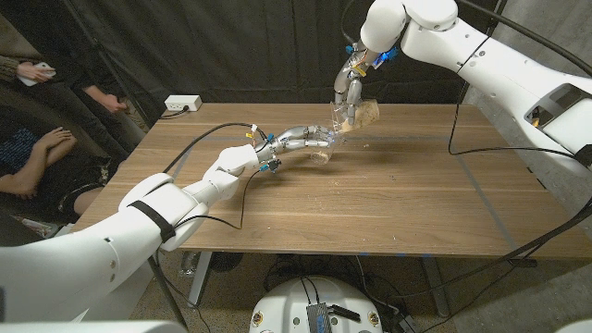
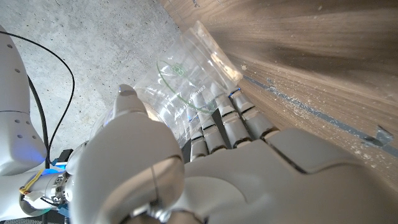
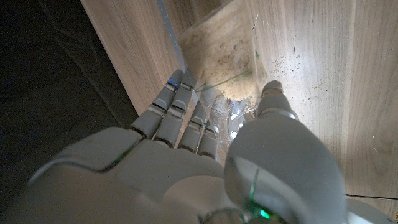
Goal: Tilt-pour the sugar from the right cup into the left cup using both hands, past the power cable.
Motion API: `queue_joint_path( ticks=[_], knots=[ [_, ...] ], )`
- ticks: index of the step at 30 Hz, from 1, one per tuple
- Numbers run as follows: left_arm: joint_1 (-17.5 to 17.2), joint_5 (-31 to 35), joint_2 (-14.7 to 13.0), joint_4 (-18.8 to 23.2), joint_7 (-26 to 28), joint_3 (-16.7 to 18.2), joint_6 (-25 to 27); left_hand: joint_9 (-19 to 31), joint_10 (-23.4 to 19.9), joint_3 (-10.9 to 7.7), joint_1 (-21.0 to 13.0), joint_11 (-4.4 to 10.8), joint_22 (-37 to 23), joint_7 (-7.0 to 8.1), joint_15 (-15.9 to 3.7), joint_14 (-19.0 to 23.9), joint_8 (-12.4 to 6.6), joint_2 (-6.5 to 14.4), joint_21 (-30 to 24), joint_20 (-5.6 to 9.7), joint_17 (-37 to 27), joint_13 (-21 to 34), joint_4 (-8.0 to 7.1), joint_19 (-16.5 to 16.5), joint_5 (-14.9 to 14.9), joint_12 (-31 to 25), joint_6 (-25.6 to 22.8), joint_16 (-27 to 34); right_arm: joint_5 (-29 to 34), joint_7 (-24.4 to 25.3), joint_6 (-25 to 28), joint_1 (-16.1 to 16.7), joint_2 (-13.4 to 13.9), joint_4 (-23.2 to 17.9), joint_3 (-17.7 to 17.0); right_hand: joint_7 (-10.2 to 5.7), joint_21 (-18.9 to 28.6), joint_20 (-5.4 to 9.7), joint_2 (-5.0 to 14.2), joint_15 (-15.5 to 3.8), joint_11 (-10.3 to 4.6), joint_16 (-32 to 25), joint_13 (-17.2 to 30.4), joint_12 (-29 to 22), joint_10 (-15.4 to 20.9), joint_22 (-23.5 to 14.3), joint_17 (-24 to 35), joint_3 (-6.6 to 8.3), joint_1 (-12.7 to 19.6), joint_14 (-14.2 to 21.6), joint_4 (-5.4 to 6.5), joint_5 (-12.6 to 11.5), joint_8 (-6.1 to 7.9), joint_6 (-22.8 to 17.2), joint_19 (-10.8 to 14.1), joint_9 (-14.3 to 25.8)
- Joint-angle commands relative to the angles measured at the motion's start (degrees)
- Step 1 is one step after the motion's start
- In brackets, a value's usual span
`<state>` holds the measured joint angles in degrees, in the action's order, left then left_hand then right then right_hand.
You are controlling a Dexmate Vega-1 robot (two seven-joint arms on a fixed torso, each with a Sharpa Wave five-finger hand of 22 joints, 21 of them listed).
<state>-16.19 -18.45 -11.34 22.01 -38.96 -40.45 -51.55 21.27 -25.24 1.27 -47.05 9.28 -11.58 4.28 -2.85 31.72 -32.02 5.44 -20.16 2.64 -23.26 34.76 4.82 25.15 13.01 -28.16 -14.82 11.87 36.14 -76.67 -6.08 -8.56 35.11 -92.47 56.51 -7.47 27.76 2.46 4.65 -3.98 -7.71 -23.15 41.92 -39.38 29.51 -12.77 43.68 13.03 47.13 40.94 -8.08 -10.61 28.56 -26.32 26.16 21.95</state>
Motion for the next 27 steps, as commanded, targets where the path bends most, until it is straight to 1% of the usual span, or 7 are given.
queue_joint_path(
  ticks=[1, 3, 8, 9, 14, 21, 27],
  knots=[
    [0.08, 0.14, 0.35, -0.22, 0.28, -0.17, 0.52, -0.01, -0.28, 0.29, -0.59, 0.33, -0.24, 0.18, -7.41, 0.31, -0.37, 0.15, -0.52, 2.05, -0.21, 0.19, 0.33, -0.09, 0.06, -0.37, -0.40, -0.17, 1.52, -1.36, -0.23, -0.27, -0.71, -0.13, 0.66, -0.64, 0.28, 5.17, 1.26, -9.50, 0.22, -0.44, 0.17, 0.16, 0.59, -0.20, 0.35, 0.33, 0.68, 0.79, -0.26, -0.24, 0.38, -1.06, -0.26, 0.08],
    [0.03, 0.11, 0.38, -0.22, 0.29, -0.15, 0.46, -0.01, -0.26, 0.30, -0.61, 0.22, -0.24, 0.16, -7.41, 0.33, -0.40, 0.15, -0.53, 2.05, -0.22, 0.19, 0.34, -0.07, 0.07, -0.38, -0.44, -0.16, 1.73, -1.44, -0.49, -0.36, -0.78, -0.09, 0.76, -0.64, 0.28, 5.17, 1.28, -9.50, -0.04, -0.45, 0.22, 0.19, 0.52, -0.20, 0.38, 0.34, 0.70, 0.81, -0.26, -0.23, 0.37, -1.08, -0.28, 0.09],
    [-0.05, -0.01, 0.42, -0.21, 0.16, -0.09, 0.37, -0.02, -0.35, 0.32, -0.70, 0.23, -0.24, 0.07, -7.40, 0.34, -0.41, 0.20, -0.53, 2.00, -0.22, 0.19, 0.35, -0.12, 0.08, -0.42, -0.42, -0.16, 2.42, -1.91, -0.65, -0.60, -1.04, 0.05, 1.02, -0.62, 0.32, 5.15, 1.32, -9.50, 0.06, -0.45, 0.22, 0.19, 0.76, -0.20, 0.45, 0.39, 0.74, 0.87, -0.25, -0.21, 0.34, -1.08, -0.27, 0.12],
    [-0.05, -0.02, 0.42, -0.21, 0.13, -0.09, 0.36, -0.02, -0.44, 0.32, -0.71, 0.16, -0.24, 0.12, -7.43, 0.35, -0.43, 0.22, -0.53, 2.04, -0.22, 0.18, 0.35, -0.13, 0.08, -0.46, -0.43, -0.16, 2.41, -2.02, -0.68, -0.61, -1.07, 0.09, 1.01, -0.63, 0.33, 5.15, 1.35, -9.50, 0.40, -0.47, 0.26, 0.14, 0.90, -0.20, 0.49, 0.41, 0.76, 0.92, -0.24, -0.21, 0.33, -1.10, -0.27, 0.14],
    [-0.08, -0.03, 0.41, -0.21, 0.12, -0.07, 0.38, 0.00, -0.39, 0.34, -0.76, 0.21, -0.24, 0.10, -7.48, 0.35, -0.47, 0.29, -0.55, 2.03, -0.23, 0.19, 0.34, -0.11, 0.09, -0.46, -0.46, -0.15, 2.46, -2.28, -0.82, -1.08, -0.96, 0.08, 1.65, -0.52, 0.36, 5.17, 1.39, -9.50, 0.02, -0.51, 0.37, 0.15, 0.96, -0.20, 0.58, 0.46, 0.83, 1.05, -0.26, -0.18, 0.37, -1.30, -0.29, 0.17],
    [-0.22, -0.22, 0.50, -0.22, -0.09, 0.05, 0.28, -0.04, -0.43, 0.42, -0.78, 0.12, -0.24, 0.02, -7.41, 0.37, -0.48, 0.30, -0.57, 2.06, -0.25, 0.21, 0.32, -0.13, 0.08, -0.52, -0.43, -0.15, 1.06, -2.28, -0.38, -2.92, -0.16, -0.15, 4.39, -0.72, 0.43, 5.16, 1.36, -9.51, -0.02, -0.58, 0.36, 0.25, 1.11, -0.20, 0.74, 0.53, 1.01, 1.23, -0.35, -0.15, 0.36, -1.45, -0.27, 0.23],
    [-0.43, -0.39, 0.57, -0.20, -0.28, 0.18, 0.14, -0.05, -0.37, 0.51, -0.78, 0.04, -0.24, 0.03, -7.41, 0.38, -0.51, 0.33, -0.58, 2.08, -0.26, 0.23, 0.28, -0.16, 0.06, -0.54, -0.41, -0.15, 0.46, -2.28, -0.38, -3.76, 0.22, -0.24, 5.61, -0.67, 0.47, 5.18, 1.40, -9.52, 0.09, -0.60, 0.39, 0.31, 1.16, -0.20, 0.85, 0.60, 1.12, 1.32, -0.37, -0.12, 0.33, -1.53, -0.28, 0.24]
  ],
)
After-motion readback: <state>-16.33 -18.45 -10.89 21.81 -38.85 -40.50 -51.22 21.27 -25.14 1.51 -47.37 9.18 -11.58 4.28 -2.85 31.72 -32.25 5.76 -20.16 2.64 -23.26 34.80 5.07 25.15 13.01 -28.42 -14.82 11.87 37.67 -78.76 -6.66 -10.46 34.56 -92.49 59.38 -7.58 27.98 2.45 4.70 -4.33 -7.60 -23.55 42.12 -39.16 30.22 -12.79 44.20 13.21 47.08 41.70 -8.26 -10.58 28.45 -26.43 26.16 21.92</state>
